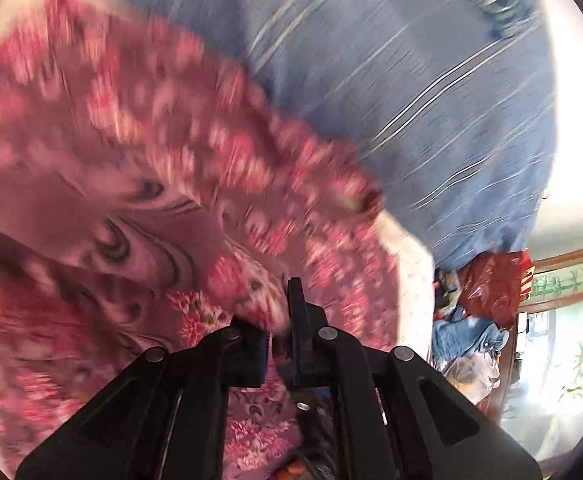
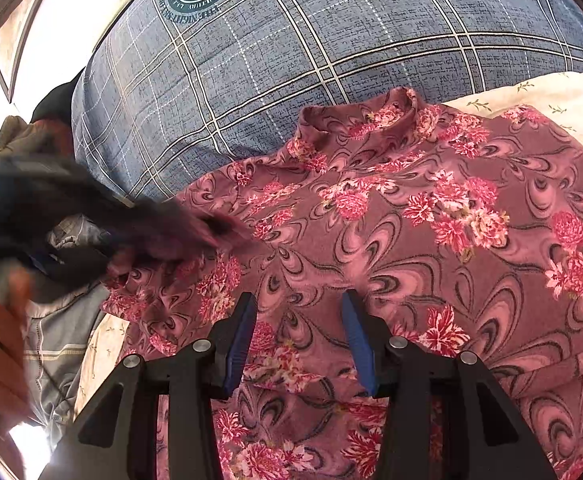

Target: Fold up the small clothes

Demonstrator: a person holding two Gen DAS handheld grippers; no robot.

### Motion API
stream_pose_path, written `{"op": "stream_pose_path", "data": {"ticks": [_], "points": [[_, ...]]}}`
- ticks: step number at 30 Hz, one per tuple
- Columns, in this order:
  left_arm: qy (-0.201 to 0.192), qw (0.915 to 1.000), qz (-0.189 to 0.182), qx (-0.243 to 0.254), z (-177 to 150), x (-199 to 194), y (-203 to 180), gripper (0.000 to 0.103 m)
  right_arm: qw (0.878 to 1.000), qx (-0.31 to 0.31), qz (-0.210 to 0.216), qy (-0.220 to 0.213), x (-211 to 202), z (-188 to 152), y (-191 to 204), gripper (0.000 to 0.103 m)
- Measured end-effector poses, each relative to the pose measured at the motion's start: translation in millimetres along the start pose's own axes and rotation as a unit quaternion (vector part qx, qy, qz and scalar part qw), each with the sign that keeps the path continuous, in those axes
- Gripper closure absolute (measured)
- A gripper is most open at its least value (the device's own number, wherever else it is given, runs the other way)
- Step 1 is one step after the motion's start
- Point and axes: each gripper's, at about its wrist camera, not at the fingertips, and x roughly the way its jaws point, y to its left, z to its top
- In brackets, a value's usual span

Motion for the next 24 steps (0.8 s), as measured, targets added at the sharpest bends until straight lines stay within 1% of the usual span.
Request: {"op": "stream_pose_path", "data": {"ticks": [2,4,5,6,7,8,9,11,12,13,14,15,16,17,19,21,22,24], "points": [[0.018,0.9997,0.001,-0.017,-5,13,10,0.098,1.0,0.003,0.003,0.0,-1,0,-1,0.057],[0.022,0.9994,-0.018,-0.02,-10,8,15,0.096,1.0,0.005,0.005,0.0,-1,0,-1,0.057],[0.018,0.9992,-0.029,-0.017,-13,-2,17,0.092,1.0,0.006,0.005,0.001,-1,0,-1,0.057],[0.012,0.999,-0.04,-0.015,-15,-10,18,0.082,1.0,0.007,0.005,0.002,-1,0,-1,0.057],[-0.002,0.9987,-0.051,-0.007,-17,-23,19,0.076,1.0,0.009,0.005,0.005,-1,1,-1,0.057],[-0.024,0.9982,-0.054,0.007,-22,-41,21,0.057,1.0,0.014,0.008,0.01,-1,3,-2,0.057],[-0.042,0.998,-0.045,0.014,-23,-52,26,0.044,1.0,0.018,0.009,0.015,-1,6,-3,0.057],[-0.075,0.9965,-0.029,0.023,-29,-78,38,0.043,0.999,0.039,0.013,0.02,-5,11,-1,0.055],[-0.08,0.9961,-0.029,0.022,-31,-84,44,0.043,0.998,0.046,0.026,0.018,-7,13,2,0.055],[-0.084,0.9959,-0.03,0.016,-31,-91,53,0.043,0.997,0.053,0.049,0.017,-9,15,6,0.053],[-0.089,0.9955,-0.033,0.006,-32,-97,62,0.043,0.995,0.06,0.07,0.023,-9,16,10,0.045],[-0.09,0.9953,-0.036,-0.002,-31,-97,69,0.043,0.992,0.073,0.092,0.038,-3,17,16,0.039],[-0.089,0.9952,-0.039,-0.01,-31,-96,75,0.043,0.99,0.086,0.102,0.052,3,18,20,0.036],[-0.087,0.9951,-0.042,-0.019,-31,-97,81,0.043,0.986,0.102,0.117,0.063,10,19,24,0.036],[-0.087,0.9945,-0.049,-0.031,-31,-97,90,0.043,0.978,0.13,0.146,0.07,23,22,31,0.036],[-0.087,0.9939,-0.056,-0.038,-31,-99,95,0.043,0.975,0.145,0.149,0.078,37,24,38,0.036],[-0.087,0.9937,-0.059,-0.04,-32,-99,96,0.043,0.974,0.159,0.136,0.085,48,26,39,0.036],[-0.086,0.9936,-0.059,-0.042,-31,-97,95,0.043,0.971,0.182,0.125,0.087,62,26,39,0.049]]}}
